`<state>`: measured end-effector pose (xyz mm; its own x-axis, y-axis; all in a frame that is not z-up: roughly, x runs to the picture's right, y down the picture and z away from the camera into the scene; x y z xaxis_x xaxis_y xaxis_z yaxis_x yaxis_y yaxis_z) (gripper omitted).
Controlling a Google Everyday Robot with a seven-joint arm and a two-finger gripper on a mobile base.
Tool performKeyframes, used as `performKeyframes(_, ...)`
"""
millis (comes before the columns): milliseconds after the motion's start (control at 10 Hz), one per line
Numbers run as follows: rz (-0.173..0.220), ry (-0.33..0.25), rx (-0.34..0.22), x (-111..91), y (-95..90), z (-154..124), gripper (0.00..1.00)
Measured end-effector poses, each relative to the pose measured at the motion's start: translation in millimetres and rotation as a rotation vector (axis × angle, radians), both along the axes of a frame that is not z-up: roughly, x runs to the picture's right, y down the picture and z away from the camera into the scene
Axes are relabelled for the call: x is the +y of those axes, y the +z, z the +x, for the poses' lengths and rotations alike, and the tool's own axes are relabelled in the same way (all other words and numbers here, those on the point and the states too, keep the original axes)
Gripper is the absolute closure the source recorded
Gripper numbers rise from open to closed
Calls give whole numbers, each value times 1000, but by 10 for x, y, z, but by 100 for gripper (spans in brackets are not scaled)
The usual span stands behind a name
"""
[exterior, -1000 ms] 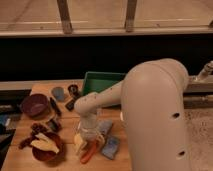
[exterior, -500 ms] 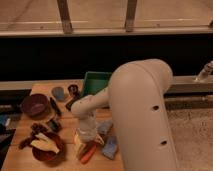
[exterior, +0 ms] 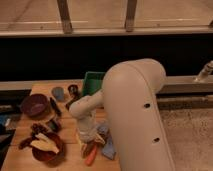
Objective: Place pepper in purple bowl
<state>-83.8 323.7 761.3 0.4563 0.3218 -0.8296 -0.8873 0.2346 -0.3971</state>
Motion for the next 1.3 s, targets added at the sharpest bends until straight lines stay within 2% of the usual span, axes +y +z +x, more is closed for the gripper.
performKeyframes(300, -3, 2, 1, -33, -29, 0, 95)
performKeyframes(400, -2, 5, -1, -38, -29, -12, 99)
performKeyframes(600, 0, 4, -6, -33, -41, -35, 100)
performKeyframes(800, 33, 45, -6, -137, -62, 42, 100)
performKeyframes(1100, 130, 112, -46, -607, -312, 186, 100)
performKeyframes(1300, 222, 148, -75, -1035, -522, 263, 100)
